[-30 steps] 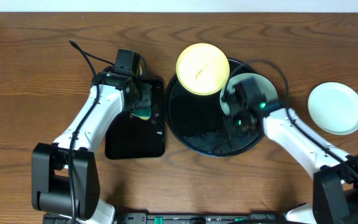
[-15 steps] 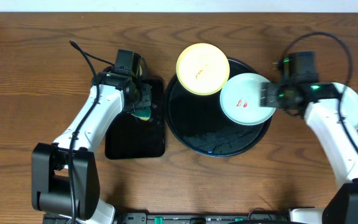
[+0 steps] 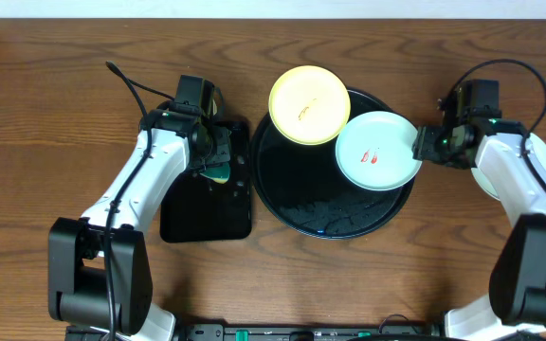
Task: Clean dirty plates on tray and stack at the side
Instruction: 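Grip and tilt pale green plate up with right gripper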
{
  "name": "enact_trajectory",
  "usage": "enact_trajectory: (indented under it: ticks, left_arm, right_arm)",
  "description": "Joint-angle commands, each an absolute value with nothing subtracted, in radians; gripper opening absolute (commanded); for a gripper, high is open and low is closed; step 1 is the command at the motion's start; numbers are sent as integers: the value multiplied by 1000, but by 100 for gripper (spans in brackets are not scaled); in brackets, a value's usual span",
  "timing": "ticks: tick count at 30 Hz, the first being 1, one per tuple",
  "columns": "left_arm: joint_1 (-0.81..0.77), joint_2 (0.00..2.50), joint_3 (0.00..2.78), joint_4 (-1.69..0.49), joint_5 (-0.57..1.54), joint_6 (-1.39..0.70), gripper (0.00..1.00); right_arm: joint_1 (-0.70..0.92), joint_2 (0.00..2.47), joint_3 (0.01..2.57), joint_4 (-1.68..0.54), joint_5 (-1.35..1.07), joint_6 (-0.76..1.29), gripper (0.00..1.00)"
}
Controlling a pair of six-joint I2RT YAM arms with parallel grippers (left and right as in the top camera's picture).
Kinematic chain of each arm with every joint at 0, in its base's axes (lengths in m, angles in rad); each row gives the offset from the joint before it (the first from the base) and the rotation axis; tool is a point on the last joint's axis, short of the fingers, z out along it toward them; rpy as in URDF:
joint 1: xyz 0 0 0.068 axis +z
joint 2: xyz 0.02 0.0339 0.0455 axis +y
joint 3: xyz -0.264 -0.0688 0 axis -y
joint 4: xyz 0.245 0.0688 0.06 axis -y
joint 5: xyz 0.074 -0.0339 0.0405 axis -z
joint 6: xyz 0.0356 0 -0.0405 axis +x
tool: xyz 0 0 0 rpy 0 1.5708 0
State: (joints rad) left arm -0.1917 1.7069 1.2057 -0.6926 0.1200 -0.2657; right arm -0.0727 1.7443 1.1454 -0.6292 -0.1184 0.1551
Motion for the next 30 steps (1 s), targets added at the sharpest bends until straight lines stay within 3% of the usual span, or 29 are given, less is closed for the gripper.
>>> enact_trajectory:
  ticks: [1, 5, 10, 12, 30]
  left_arm:
    - [-187, 1707, 1208, -694, 104, -267, 7]
    - [-187, 1707, 1208, -694, 104, -267, 7]
    - [-187, 1707, 1208, -694, 104, -267, 8]
    - [-187, 1707, 1208, -694, 104, -267, 7]
    - [-187, 1707, 1206, -699, 104, -267, 7]
  right_arm:
    - [-78, 1780, 1147, -616, -133, 152, 56]
    - [-78, 1805, 1147, -617, -132, 152, 44]
    - [-78, 1818, 1147, -632, -132, 153, 9]
    - [-78, 1817, 1147, -634, -132, 153, 1]
    - [17, 1666, 1143, -844, -230, 160, 1]
